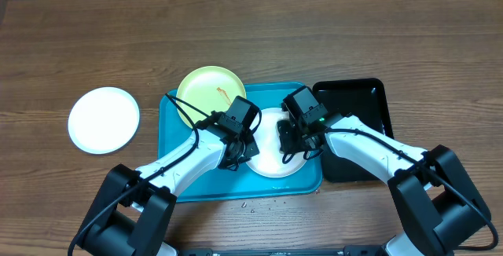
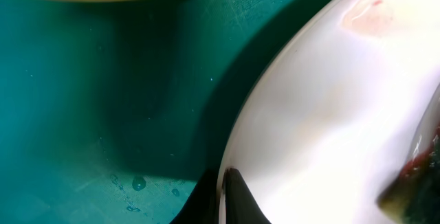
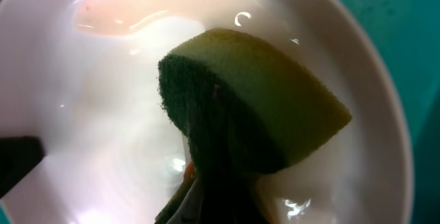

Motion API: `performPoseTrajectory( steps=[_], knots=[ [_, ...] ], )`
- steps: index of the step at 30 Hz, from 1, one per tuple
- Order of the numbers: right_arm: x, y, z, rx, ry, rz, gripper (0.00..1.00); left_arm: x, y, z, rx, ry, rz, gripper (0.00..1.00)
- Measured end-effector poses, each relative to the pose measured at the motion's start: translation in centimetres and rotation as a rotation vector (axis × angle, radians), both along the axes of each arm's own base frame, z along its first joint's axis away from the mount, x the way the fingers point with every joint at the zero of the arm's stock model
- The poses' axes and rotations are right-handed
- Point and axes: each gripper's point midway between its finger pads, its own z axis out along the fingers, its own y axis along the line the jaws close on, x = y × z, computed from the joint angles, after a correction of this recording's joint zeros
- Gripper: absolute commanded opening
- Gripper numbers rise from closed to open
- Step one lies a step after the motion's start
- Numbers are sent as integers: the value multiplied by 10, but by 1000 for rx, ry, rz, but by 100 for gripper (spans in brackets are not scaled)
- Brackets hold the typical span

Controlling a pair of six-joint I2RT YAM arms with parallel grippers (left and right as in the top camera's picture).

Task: Clean dirty plates on tray and stack at the side
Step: 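Wipe the white plate with the sponge while the left gripper holds it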

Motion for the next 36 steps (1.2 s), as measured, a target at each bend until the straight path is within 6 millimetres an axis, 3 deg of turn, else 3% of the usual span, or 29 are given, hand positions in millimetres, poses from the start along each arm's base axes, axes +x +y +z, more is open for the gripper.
performPoseTrajectory(
  steps=[8,14,16,22,31,36],
  knots=[
    [-6,12,14,99,98,10,4,0,0,0,0,1,0,4],
    [35,14,59,166,30,-2,4,0,0,0,2,-1,-7,4],
    [40,12,62,164,9,8,4,0,0,0,2,-1,-8,4],
    [36,0,50,94,4,27,4,0,0,0,2,-1,-11,4],
    [13,-15,7,27,71,62,4,0,0,0,2,-1,-11,4],
    [12,-15,-1,43,43,66,4,0,0,0,2,-1,-11,4]
  ],
)
